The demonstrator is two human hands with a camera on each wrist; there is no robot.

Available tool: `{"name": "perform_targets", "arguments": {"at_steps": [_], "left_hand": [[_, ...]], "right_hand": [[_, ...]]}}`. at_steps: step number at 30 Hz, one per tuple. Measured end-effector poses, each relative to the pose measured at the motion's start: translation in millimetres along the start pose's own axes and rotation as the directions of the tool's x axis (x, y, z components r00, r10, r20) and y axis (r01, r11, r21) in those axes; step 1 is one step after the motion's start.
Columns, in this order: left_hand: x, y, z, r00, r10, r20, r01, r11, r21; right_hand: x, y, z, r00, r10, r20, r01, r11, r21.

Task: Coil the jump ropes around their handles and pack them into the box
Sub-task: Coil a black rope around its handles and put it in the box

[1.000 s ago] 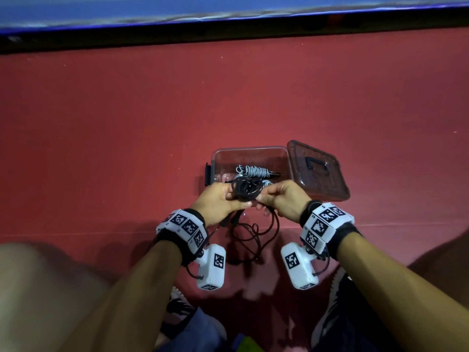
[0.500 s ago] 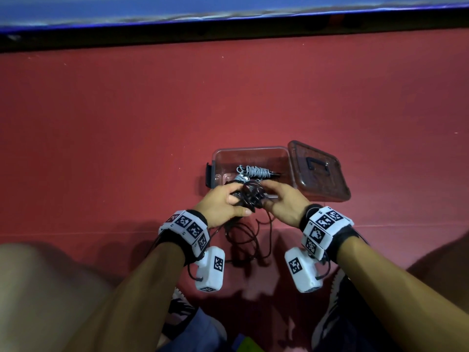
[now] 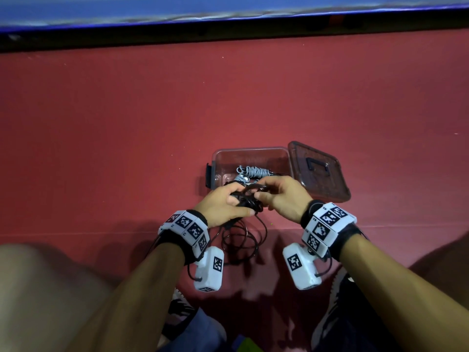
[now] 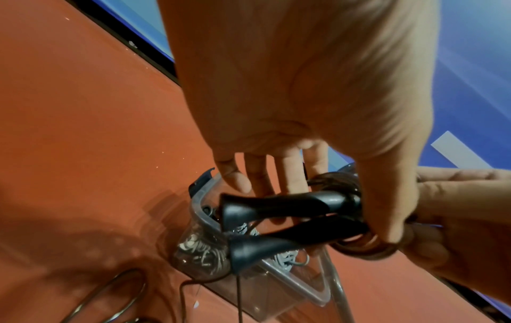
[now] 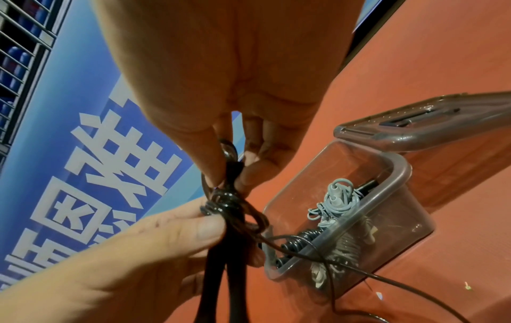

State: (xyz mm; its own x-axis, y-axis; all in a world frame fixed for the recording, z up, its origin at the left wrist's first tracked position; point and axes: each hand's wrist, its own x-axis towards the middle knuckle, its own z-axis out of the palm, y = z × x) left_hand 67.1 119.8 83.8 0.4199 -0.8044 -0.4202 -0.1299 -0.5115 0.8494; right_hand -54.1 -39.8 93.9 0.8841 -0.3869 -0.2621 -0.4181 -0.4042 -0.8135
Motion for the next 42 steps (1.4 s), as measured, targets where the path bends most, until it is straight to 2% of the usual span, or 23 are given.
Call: {"name": "perform_targets", "arguments": {"at_steps": [4,8,17,24,27,31,37,42], "left_hand": [[-2,0,2,0.999,-0.037,-0.029,0.038,0.999,0.037],[3,-7,4,0.996,-0.046,-0.073,0.058,0.983,0.172],[7,-13,-1,0.994,-0.108,0.003,0.105,0.967,0.233],[9,-18,3,0.978,-0.201,0.052,0.183,0.953,0.239],[4,-12,4,0.986,-0.162,0.040,0.156,0.980,0.126],[2,-9,4,0.992,-0.125,-0.006,0.125,0.989,0.084],[7,-18,4,0.987,-0.152,0.050,0.143,0.977,0.161],[5,-10,1,0.988,-0.151,0.023,0.143,0.970,0.199]], "right_hand": [[2,0,-6,0.998,-0.017,-0.062,0.013,0.999,-0.052],[1,-1,-8,0.993,-0.028,-0.114,0.015,0.993,-0.114],[0,-4,-13,0.977,-0.058,-0.203,0.031,0.990,-0.136],[-4,-10,-12,0.974,-0.108,-0.200,0.068,0.978,-0.197],[-4,-12,-10,0.976,-0.129,-0.175,0.092,0.974,-0.207],[-4,-13,-11,0.973,-0.128,-0.193,0.088,0.975,-0.203],[-2,-13,-12,0.969,-0.107,-0.225,0.063,0.979,-0.195],[0,-11,-14,0.960,-0.090,-0.266,0.040,0.981,-0.189]]}}
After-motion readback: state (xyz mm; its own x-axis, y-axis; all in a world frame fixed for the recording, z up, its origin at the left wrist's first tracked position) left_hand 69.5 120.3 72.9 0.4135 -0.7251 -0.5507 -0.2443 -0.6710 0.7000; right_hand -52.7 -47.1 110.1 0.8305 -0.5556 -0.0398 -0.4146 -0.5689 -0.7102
